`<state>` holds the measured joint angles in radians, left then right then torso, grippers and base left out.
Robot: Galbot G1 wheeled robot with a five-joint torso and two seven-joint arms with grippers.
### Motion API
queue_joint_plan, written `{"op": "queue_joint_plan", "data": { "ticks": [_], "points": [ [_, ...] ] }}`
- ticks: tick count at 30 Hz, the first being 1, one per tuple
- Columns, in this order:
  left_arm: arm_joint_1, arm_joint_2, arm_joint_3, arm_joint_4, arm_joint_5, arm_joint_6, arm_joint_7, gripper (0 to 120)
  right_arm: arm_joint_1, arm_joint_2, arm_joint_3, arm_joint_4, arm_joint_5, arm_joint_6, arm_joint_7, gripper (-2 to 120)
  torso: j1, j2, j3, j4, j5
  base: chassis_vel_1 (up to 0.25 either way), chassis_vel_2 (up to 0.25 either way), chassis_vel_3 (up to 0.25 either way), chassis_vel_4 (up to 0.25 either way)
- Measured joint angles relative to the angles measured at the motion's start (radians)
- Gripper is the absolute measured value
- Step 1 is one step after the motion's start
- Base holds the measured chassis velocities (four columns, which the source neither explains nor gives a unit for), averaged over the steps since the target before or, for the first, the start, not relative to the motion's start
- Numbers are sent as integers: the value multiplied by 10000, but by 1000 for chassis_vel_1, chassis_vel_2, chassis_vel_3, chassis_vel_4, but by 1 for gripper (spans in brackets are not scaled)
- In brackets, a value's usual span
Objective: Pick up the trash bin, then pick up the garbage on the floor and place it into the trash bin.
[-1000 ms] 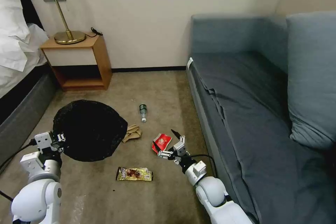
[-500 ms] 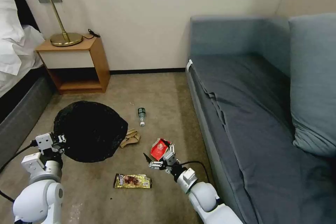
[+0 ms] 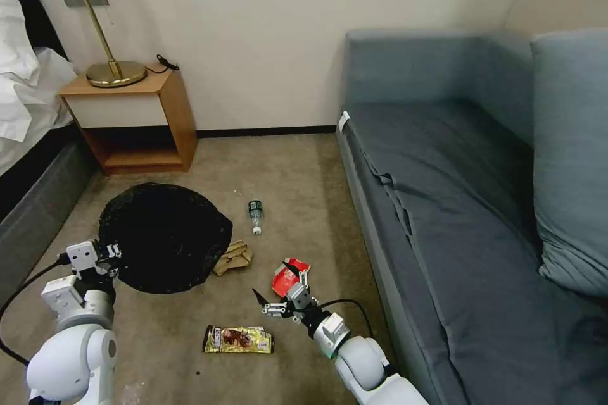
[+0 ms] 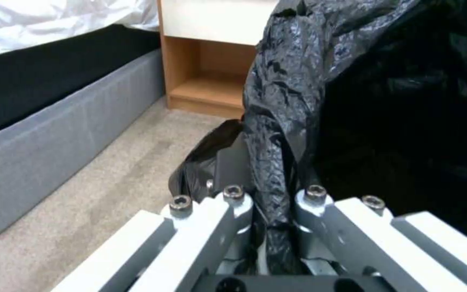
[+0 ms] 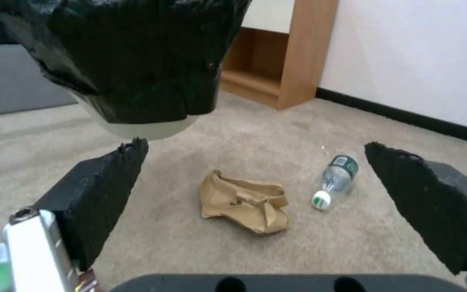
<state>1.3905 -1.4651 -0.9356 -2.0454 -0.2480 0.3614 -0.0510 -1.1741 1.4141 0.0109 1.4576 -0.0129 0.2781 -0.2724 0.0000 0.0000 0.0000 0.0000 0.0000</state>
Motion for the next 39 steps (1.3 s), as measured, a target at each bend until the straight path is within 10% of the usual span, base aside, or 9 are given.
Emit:
{"op": "queue_joint_plan", "data": {
  "ticks": [39],
  "points": [
    [-36,-161,86,-44,-20,-36,17,4,1830,-971,-1335,778,502,-707,528,100,0,0,0,0,1,-21,20,21,-23]
  ]
}}
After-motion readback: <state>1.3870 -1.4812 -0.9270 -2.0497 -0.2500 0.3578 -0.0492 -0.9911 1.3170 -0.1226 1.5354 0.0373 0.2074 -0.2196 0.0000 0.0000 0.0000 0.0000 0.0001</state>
